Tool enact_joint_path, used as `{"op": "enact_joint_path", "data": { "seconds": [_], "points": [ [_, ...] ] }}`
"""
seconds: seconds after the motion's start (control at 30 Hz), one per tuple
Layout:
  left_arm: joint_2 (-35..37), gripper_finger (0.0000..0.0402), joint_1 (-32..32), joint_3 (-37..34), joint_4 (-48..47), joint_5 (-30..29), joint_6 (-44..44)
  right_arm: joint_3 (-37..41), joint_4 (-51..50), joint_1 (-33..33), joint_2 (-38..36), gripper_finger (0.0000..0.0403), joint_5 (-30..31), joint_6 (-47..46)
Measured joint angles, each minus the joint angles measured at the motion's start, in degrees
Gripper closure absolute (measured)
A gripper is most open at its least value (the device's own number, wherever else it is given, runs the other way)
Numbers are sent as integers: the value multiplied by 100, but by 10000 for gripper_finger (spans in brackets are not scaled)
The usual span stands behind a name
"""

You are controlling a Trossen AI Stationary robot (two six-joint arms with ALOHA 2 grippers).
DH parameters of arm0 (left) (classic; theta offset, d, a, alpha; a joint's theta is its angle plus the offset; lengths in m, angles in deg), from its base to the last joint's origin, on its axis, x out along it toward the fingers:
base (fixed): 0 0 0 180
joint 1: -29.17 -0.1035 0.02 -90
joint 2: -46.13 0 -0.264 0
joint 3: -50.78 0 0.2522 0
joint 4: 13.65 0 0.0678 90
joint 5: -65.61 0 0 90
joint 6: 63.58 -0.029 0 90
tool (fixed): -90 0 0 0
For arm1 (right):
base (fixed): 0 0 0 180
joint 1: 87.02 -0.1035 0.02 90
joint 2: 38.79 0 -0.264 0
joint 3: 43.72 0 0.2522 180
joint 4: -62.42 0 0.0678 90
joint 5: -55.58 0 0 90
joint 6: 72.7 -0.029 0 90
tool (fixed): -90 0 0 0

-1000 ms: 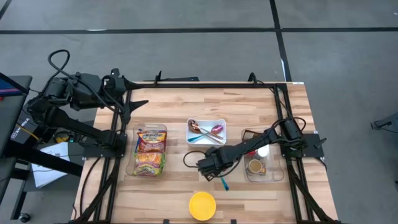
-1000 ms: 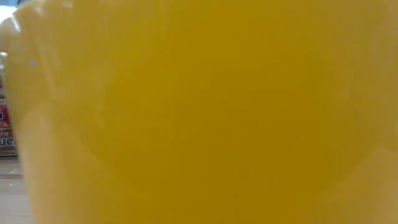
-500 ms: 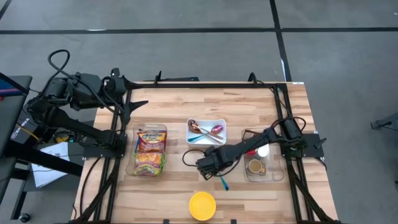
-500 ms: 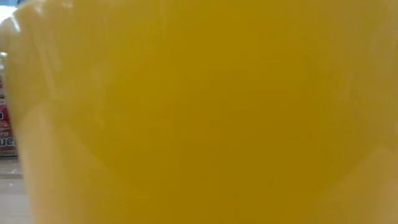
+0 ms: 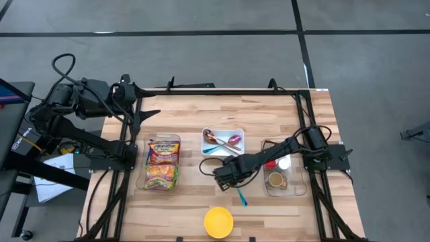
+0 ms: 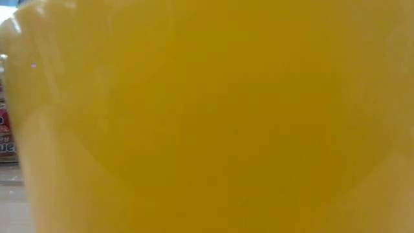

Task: Pick & Place Food Item
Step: Put the violet spoon into the white bin

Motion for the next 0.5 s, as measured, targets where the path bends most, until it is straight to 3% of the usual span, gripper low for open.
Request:
{"op": "enact_joint_path", "data": {
  "seconds": [0.37, 0.5],
  "points": [
    [0, 137, 0, 0, 0, 69, 0, 4, 119, -277, 15, 390, -329, -232],
    [0, 137, 0, 0, 0, 69, 0, -4, 136, -285, 17, 395, -385, -229]
  ]
}}
